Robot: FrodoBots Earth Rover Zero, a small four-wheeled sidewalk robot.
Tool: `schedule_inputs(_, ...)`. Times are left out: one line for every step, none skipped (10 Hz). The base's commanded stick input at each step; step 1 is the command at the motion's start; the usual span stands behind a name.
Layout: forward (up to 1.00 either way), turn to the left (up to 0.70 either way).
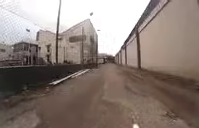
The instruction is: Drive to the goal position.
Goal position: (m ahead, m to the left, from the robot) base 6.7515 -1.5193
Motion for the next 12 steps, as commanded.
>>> schedule_inputs(0.7,0.0)
schedule_inputs(0.7,0.0)
schedule_inputs(0.7,0.0)
schedule_inputs(0.68,0.0)
schedule_inputs(0.56,0.0)
schedule_inputs(0.39,0.0)
schedule_inputs(0.21,0.0)
schedule_inputs(0.03,0.0)
schedule_inputs(0.7,0.0)
schedule_inputs(0.7,0.0)
schedule_inputs(0.7,0.0)
schedule_inputs(0.7,0.0)
